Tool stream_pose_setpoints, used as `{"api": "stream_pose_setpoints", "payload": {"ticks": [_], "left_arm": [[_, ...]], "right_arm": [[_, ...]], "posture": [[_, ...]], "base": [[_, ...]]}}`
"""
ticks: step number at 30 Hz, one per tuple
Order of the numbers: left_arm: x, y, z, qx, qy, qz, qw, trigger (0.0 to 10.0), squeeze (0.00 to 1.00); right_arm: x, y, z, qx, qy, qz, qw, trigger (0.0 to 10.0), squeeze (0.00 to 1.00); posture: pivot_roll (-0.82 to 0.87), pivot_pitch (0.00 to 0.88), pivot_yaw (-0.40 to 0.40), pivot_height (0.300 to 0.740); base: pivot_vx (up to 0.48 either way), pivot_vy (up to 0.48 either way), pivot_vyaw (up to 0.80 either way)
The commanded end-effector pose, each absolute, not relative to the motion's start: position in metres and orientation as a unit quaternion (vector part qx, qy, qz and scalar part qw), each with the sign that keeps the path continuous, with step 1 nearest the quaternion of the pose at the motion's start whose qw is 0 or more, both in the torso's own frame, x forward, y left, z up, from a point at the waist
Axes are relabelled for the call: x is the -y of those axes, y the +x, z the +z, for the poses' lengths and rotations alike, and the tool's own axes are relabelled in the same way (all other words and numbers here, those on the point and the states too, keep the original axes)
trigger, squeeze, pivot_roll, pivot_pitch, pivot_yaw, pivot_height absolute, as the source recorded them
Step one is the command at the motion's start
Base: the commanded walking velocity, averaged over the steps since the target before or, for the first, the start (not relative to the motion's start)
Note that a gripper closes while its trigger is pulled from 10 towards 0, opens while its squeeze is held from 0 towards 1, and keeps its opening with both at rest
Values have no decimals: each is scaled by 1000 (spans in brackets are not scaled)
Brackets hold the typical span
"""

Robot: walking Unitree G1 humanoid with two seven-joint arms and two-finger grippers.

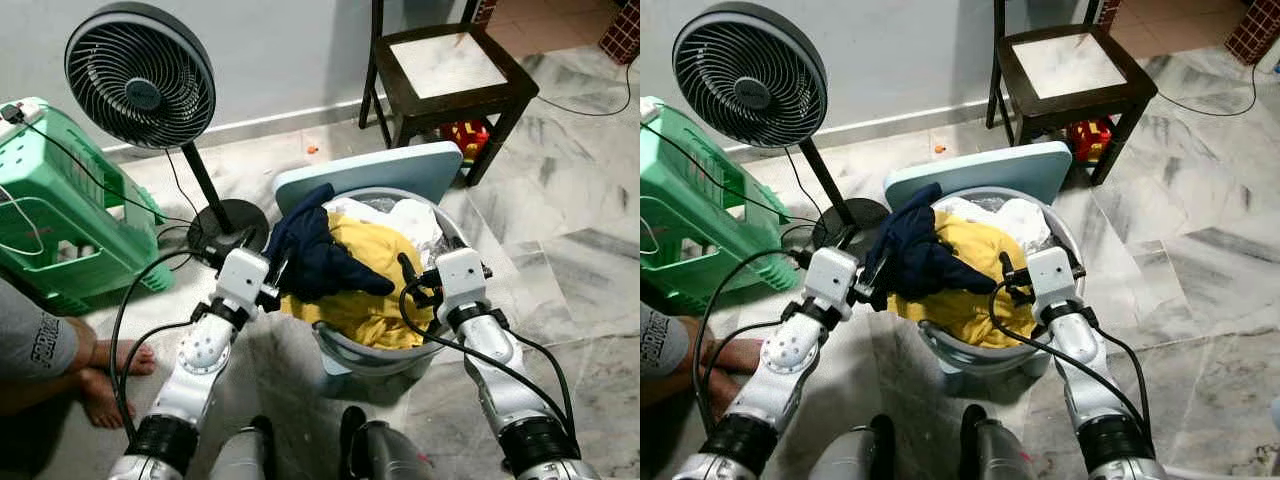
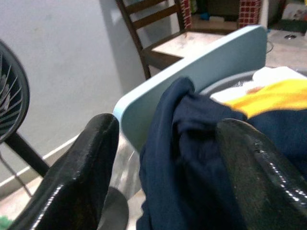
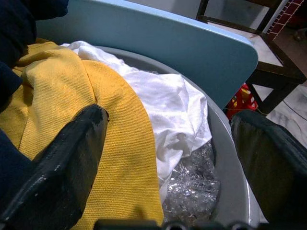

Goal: Hang hanger

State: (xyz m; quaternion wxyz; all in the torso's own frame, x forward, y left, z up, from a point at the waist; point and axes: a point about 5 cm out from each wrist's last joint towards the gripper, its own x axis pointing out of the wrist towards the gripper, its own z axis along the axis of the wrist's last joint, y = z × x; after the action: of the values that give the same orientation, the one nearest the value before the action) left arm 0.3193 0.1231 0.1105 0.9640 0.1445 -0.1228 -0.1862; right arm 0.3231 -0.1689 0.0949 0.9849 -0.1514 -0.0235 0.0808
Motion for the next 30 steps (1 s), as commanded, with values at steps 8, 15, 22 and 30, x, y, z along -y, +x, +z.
{"api": "stream_pose_setpoints", "payload": {"ticks": [8, 15, 22, 30], "left_arm": [[-112, 316, 109, 133, 157, -227, 952, 10000, 1000], [-104, 320, 100, 92, 97, -236, 963, 10000, 1000], [-100, 333, 81, -3, 43, -239, 970, 0, 0], [-92, 337, 76, -39, 6, -255, 966, 0, 0]], "right_arm": [[169, 316, 87, 14, -150, 81, 985, 10000, 0], [170, 315, 87, 14, -151, 80, 985, 10000, 0], [168, 311, 85, 8, -146, 94, 985, 10000, 0], [168, 301, 91, 7, -125, 168, 978, 10000, 0]], "posture": [[67, 302, -8, 740], [57, 309, -11, 740], [38, 316, -18, 740], [10, 316, -9, 740]], "base": [[0, 0, 0], [0, 0, 0], [0, 0, 0], [0, 0, 0]]}}
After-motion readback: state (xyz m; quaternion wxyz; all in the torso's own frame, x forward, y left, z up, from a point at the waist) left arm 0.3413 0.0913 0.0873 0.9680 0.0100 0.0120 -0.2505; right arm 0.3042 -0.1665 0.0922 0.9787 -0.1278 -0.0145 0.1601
